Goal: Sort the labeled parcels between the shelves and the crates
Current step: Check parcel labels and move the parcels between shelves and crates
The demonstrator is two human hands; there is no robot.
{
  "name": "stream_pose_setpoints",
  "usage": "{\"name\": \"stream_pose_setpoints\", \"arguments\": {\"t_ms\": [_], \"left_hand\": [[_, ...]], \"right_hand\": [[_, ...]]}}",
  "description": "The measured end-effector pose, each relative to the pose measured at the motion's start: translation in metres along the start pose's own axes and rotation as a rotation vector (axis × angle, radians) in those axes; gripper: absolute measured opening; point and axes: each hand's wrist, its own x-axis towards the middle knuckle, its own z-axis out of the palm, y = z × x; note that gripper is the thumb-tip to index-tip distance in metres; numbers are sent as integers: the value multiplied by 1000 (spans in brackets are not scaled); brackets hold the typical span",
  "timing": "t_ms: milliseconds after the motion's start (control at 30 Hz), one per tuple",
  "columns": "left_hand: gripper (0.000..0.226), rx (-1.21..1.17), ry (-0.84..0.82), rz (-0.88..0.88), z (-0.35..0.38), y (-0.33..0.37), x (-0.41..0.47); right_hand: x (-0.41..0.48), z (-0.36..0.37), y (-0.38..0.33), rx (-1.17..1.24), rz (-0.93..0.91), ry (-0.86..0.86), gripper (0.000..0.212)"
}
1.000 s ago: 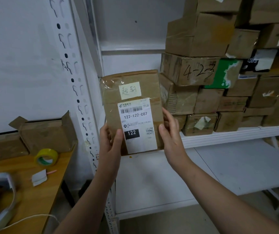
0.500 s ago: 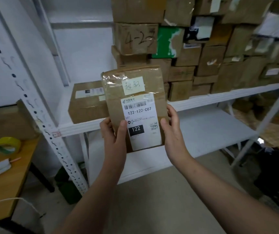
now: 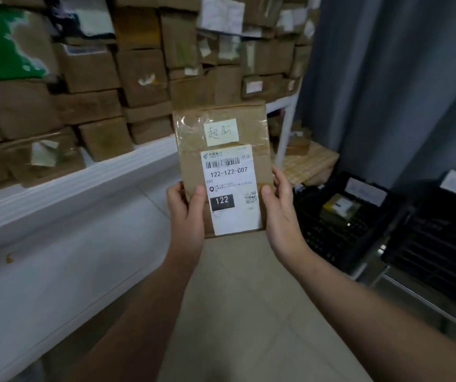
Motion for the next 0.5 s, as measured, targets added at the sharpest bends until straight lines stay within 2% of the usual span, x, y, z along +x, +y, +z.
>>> {"name": "stream_pose_setpoints", "arguments": {"t_ms": [133,300,367,500], "left_hand": [[7,25,-179,-40,68,-21,15],[20,71,-505,-35,141,-49,47],[28,116,-572,-29,169,-65,70],[39,213,-621,-7,225,-100,126]], "right_hand": [[23,-63,28,-21,87,108,35],[60,-119,68,-82,169,259,46],[82,-137,83,-96,199,307,51],[133,-164,112,-94,205,349,46]]}}
